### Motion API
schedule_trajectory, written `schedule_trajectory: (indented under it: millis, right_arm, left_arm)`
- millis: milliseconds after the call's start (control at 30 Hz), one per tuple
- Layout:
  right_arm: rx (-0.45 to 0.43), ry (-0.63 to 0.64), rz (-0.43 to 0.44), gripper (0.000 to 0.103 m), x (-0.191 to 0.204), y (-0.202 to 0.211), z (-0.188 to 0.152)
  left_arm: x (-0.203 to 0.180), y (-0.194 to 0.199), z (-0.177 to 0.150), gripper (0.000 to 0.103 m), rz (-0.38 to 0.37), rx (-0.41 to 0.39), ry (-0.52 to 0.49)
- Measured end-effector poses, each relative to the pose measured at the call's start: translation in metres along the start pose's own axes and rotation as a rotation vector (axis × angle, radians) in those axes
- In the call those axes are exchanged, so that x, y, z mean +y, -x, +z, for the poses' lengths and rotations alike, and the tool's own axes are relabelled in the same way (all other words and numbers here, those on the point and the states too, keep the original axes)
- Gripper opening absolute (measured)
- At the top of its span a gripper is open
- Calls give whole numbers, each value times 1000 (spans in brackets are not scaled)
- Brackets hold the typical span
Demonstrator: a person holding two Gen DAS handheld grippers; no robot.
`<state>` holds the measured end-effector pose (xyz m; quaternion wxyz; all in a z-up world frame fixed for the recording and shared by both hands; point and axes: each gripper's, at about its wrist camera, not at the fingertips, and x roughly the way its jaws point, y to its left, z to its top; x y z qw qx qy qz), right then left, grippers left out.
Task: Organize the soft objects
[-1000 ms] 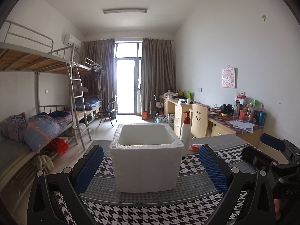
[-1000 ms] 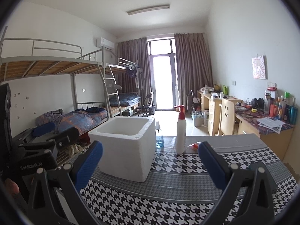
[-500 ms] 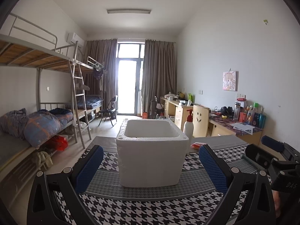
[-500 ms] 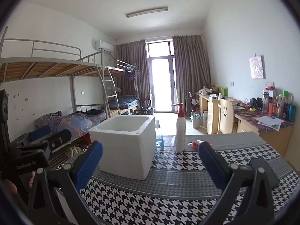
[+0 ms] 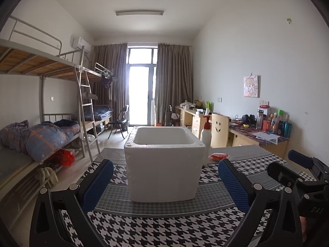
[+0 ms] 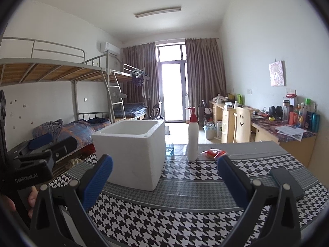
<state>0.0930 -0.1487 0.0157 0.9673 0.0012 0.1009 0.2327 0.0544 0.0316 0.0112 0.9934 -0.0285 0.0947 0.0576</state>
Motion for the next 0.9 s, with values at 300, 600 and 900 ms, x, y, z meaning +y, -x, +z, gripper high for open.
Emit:
schedule_trajectory:
  millis: [300,600,900]
  right_arm:
    - [10,-21,2,103,-6,0,-3]
    - [17,-11,5,103,-5,-1,-4]
    - [28,-12,11,103,-7,-4,-7]
  left_arm:
    - [1,1,-4,102,-9,17,-1]
    - [1,2,-5,102,-7,25,-3]
    - [-5,-1,-9,102,-4,35,-17]
